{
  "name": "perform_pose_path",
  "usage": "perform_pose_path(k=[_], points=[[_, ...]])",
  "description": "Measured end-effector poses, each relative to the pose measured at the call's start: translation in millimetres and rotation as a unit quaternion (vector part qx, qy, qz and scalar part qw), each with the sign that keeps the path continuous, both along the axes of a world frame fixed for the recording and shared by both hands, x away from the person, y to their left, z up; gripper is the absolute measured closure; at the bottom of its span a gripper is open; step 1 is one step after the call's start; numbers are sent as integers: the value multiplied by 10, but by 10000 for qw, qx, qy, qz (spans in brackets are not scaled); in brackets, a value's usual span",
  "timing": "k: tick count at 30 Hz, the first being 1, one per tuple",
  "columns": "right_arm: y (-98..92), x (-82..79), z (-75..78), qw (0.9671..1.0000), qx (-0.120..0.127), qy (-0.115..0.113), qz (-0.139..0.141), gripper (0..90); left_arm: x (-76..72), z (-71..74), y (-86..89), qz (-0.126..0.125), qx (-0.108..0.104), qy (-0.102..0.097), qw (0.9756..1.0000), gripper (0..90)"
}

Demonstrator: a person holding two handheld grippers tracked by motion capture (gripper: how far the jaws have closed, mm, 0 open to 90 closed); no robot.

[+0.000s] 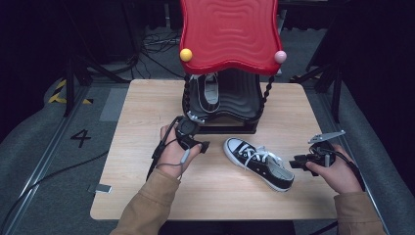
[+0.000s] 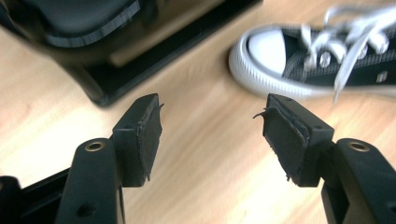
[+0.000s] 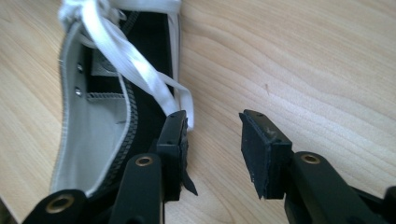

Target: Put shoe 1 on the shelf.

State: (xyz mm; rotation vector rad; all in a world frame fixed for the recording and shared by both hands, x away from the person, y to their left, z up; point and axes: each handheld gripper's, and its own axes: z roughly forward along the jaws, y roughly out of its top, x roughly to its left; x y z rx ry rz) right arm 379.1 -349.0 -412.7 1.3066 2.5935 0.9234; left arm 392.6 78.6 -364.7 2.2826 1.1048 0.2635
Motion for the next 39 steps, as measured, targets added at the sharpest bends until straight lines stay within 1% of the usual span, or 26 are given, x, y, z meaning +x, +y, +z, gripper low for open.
perform_pose_path(k=[1, 2, 3, 4, 6, 7, 10, 11, 13, 14, 15, 17, 18, 19, 22, 23, 26, 28, 30, 31, 32, 33, 34, 36, 37, 39], points=[[3, -13, 26, 10000, 10, -12, -1, 625, 0, 0, 0, 0, 0, 0, 10000, 375], [3, -13, 26, 10000, 10, -12, -1, 625, -38, -18, 29, -12, 56, 6, 10000, 375], [4, -49, 92, 9999, 118, 47, -43, 636, -92, -44, 88, -28, 8, 36, 10000, 369], [7, -67, 122, 9999, 141, 57, -38, 636, -92, -44, 88, -28, 8, 36, 10000, 365], [12, -81, 145, 9999, 146, 31, -19, 639, -127, -77, 160, 53, -104, 74, 9999, 365], [40, -120, 218, 9998, 208, -2, 59, 648, -137, -100, 207, 66, -33, 143, 9999, 349], [119, -174, 293, 9994, 296, -22, 191, 657, -152, -116, 266, 125, -54, 176, 9998, 340], [119, -174, 293, 9994, 296, -22, 191, 657, -157, -124, 286, 134, -45, 201, 9997, 340], [204, -214, 336, 9989, 307, -22, 365, 654, -169, -138, 318, 142, 22, 212, 9997, 336], [241, -227, 351, 9986, 290, -43, 432, 654, -170, -147, 327, 139, 16, 228, 9996, 333], [282, -241, 364, 9984, 280, -31, 483, 654, -170, -155, 332, 126, 38, 260, 9996, 329], [410, -263, 370, 9970, 364, 13, 688, 651, -171, -169, 328, 76, 75, 296, 9995, 323], [410, -263, 370, 9970, 364, 13, 688, 651, -173, -176, 325, 63, 92, 320, 9994, 323], [501, -259, 338, 9960, 400, 130, 785, 650, -179, -192, 320, 19, 129, 364, 9993, 316], [609, -233, 259, 9958, 136, 237, 874, 647, -193, -214, 330, -28, 206, 420, 9989, 312], [609, -233, 259, 9958, 136, 237, 874, 647, -193, -214, 330, -28, 206, 420, 9989, 309], [716, -193, 148, 9944, -73, 387, 983, 653, -215, -235, 352, -42, 265, 473, 9985, 307], [803, -170, 89, 9936, -281, 449, 998, 665, -229, -248, 371, -23, 316, 481, 9983, 305], [856, -160, 60, 9933, -350, 487, 991, 672, -238, -261, 387, -11, 329, 512, 9981, 303], [887, -150, 36, 9925, -419, 510, 1032, 672, -243, -266, 394, 5, 336, 525, 9981, 303], [887, -150, 36, 9925, -419, 510, 1032, 672, -243, -266, 394, 5, 336, 525, 9981, 303], [914, -144, 15, 9918, -492, 510, 1063, 672, -249, -274, 409, 18, 353, 541, 9979, 303], [975, -134, -39, 9900, -636, 562, 1130, 674, -253, -279, 412, 24, 364, 543, 9979, 303], [1029, -108, -123, 9874, -748, 661, 1225, 683, -258, -283, 413, 23, 381, 545, 9978, 303], [1029, -108, -123, 9874, -748, 661, 1225, 683, -265, -289, 413, 20, 393, 548, 9977, 303], [1074, -77, -210, 9852, -875, 752, 1268, 682, -279, -298, 418, 2, 408, 578, 9975, 303]])
